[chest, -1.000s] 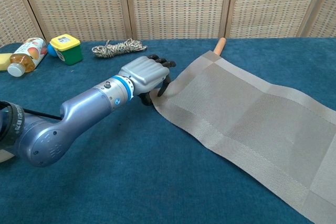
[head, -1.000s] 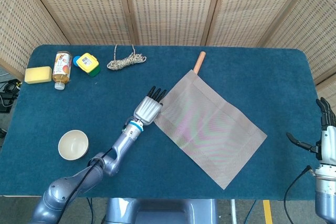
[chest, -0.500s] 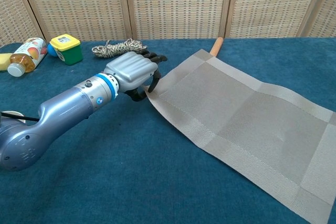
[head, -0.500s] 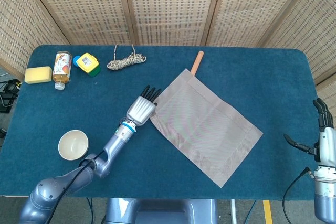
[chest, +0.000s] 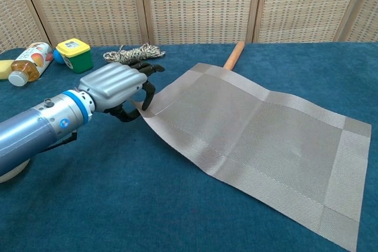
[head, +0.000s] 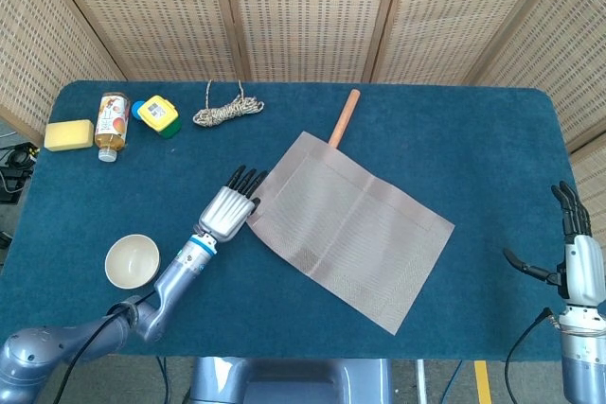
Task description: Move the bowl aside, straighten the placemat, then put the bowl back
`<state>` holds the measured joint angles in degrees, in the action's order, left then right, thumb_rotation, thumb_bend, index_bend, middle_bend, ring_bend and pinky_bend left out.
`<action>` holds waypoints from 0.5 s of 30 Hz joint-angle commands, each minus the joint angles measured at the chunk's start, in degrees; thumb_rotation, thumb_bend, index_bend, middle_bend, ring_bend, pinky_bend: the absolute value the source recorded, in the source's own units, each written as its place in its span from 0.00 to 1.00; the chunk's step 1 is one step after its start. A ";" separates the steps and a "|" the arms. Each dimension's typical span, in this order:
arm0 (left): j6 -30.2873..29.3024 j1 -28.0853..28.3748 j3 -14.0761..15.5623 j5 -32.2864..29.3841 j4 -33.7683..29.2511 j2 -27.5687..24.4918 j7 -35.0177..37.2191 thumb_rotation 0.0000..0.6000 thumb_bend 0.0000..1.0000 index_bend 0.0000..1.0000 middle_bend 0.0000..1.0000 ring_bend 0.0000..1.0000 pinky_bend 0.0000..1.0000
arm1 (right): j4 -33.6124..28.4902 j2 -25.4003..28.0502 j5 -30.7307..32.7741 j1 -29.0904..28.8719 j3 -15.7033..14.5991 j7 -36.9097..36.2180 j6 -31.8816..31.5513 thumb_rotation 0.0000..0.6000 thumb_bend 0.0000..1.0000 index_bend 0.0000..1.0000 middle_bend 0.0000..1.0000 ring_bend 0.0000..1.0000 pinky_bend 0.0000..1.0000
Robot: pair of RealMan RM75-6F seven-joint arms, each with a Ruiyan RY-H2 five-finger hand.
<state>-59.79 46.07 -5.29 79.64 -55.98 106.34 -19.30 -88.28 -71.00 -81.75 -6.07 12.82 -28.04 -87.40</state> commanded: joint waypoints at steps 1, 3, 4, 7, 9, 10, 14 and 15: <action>-2.63 -3.11 2.89 1.73 -5.71 -3.71 -1.28 1.00 0.53 0.62 0.00 0.00 0.00 | -0.42 -0.10 -0.57 0.14 -0.33 0.46 -0.47 1.00 0.28 0.10 0.00 0.00 0.00; -3.73 -4.48 4.35 2.59 -9.39 -5.66 -2.09 1.00 0.53 0.62 0.00 0.00 0.00 | -0.70 -0.22 -1.10 0.21 -0.60 0.98 -0.86 1.00 0.28 0.10 0.00 0.00 0.00; -4.32 -5.24 5.21 3.07 -11.60 -6.86 -2.77 1.00 0.53 0.62 0.00 0.00 0.00 | -0.86 -0.31 -1.43 0.26 -0.80 1.21 -1.06 1.00 0.28 0.10 0.00 0.00 0.00; -5.51 -6.96 6.89 3.88 -16.95 -9.67 -4.85 1.00 0.53 0.61 0.00 0.00 0.00 | -1.30 -0.32 -2.02 0.34 -1.24 1.40 -1.26 1.00 0.28 0.10 0.00 0.00 0.00; -6.18 -8.25 8.29 4.50 -20.52 -11.55 -6.11 1.00 0.53 0.60 0.00 0.00 0.00 | -1.71 -0.23 -2.40 0.45 -1.50 1.44 -1.50 1.00 0.28 0.10 0.00 0.00 0.00; -6.26 -8.73 8.83 4.62 -21.87 -12.30 -6.61 1.00 0.53 0.60 0.00 0.00 0.00 | -1.89 -0.19 -2.58 0.51 -1.60 1.48 -1.66 1.00 0.28 0.10 0.00 0.00 0.00; -7.04 -10.76 11.19 5.61 -27.13 -15.24 -8.96 1.00 0.53 0.60 0.00 0.00 0.00 | -2.65 0.10 -3.64 0.85 -2.02 1.57 -2.66 1.00 0.28 0.10 0.00 0.00 0.00; -7.51 -11.29 11.75 6.11 -28.20 -15.80 -9.37 1.00 0.52 0.60 0.00 0.00 0.00 | -2.86 0.20 -3.88 0.96 -2.11 1.53 -2.93 1.00 0.28 0.10 0.00 0.00 0.00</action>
<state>-66.24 36.32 4.83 84.64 -81.89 92.32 -27.13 -90.97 -70.91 -85.46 -5.22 10.81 -26.50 -90.16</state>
